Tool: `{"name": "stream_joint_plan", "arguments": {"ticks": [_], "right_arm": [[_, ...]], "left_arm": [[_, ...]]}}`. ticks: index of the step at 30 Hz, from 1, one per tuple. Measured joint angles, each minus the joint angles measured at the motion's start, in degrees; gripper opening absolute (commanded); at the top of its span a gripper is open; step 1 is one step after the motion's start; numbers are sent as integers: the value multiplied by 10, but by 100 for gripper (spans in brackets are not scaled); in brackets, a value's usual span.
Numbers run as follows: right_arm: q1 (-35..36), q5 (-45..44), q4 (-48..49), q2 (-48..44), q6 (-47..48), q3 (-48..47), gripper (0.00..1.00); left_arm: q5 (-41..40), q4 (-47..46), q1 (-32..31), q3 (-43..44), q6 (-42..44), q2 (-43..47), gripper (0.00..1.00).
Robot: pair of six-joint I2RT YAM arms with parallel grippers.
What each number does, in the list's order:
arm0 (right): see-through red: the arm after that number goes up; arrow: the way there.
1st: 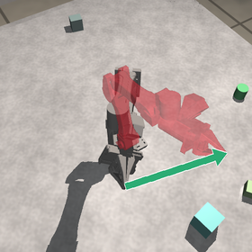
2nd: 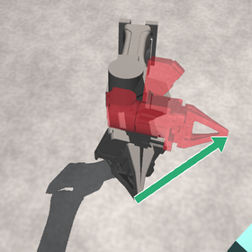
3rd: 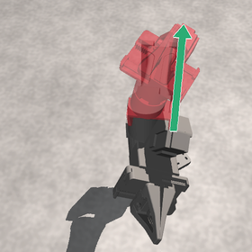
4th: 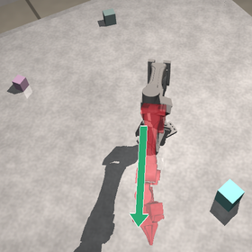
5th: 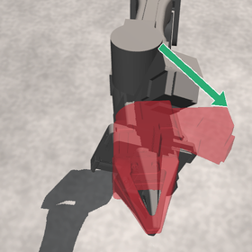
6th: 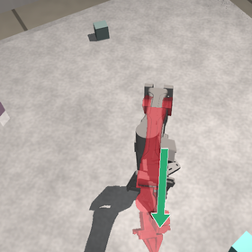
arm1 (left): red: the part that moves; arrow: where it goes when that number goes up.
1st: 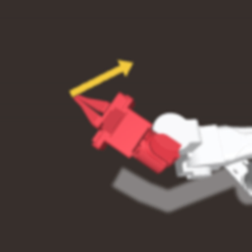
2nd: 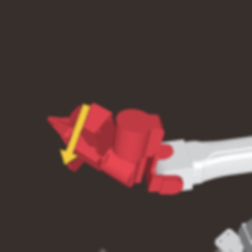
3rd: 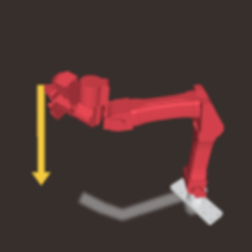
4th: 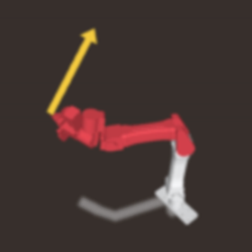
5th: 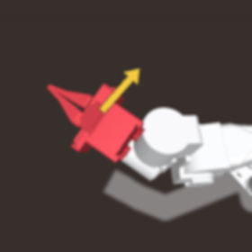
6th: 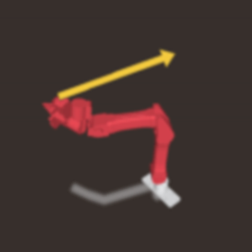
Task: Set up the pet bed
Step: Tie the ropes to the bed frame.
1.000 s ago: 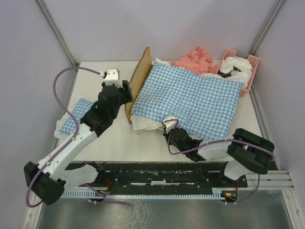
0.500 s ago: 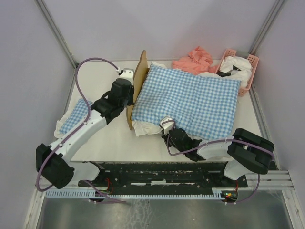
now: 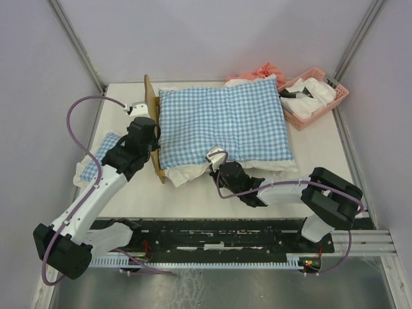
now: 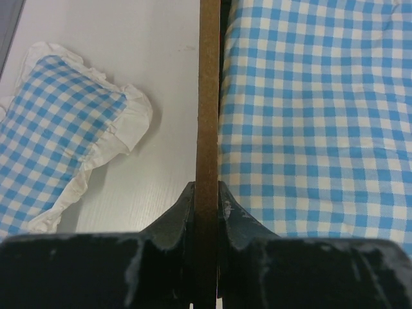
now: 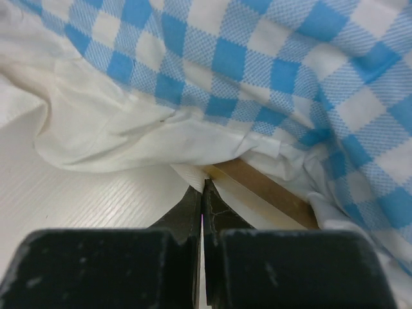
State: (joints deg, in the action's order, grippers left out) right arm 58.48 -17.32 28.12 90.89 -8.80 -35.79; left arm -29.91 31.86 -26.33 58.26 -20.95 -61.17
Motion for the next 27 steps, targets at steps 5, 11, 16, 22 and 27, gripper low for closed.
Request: {"name": "stream_joint_plan", "arguments": {"ticks": [5,11,16,22,27], "right_arm": [[-11,-7,15,7,0,-15,2],[23,6,20,9,-5,-9,2],[60,23,18,13,-12,-9,2],[70,32,17,40,-27,-12,2],[74,40,18,42,-36,-20,2]], "left_arm": [[0,-17,19,0,-30,-13,53],[-3,-18,26,-10,-80,15,64],[25,-2,26,-63,-117,134,59],[126,12,26,-146,-150,262,56],[248,10,26,-208,-184,278,56]]}}
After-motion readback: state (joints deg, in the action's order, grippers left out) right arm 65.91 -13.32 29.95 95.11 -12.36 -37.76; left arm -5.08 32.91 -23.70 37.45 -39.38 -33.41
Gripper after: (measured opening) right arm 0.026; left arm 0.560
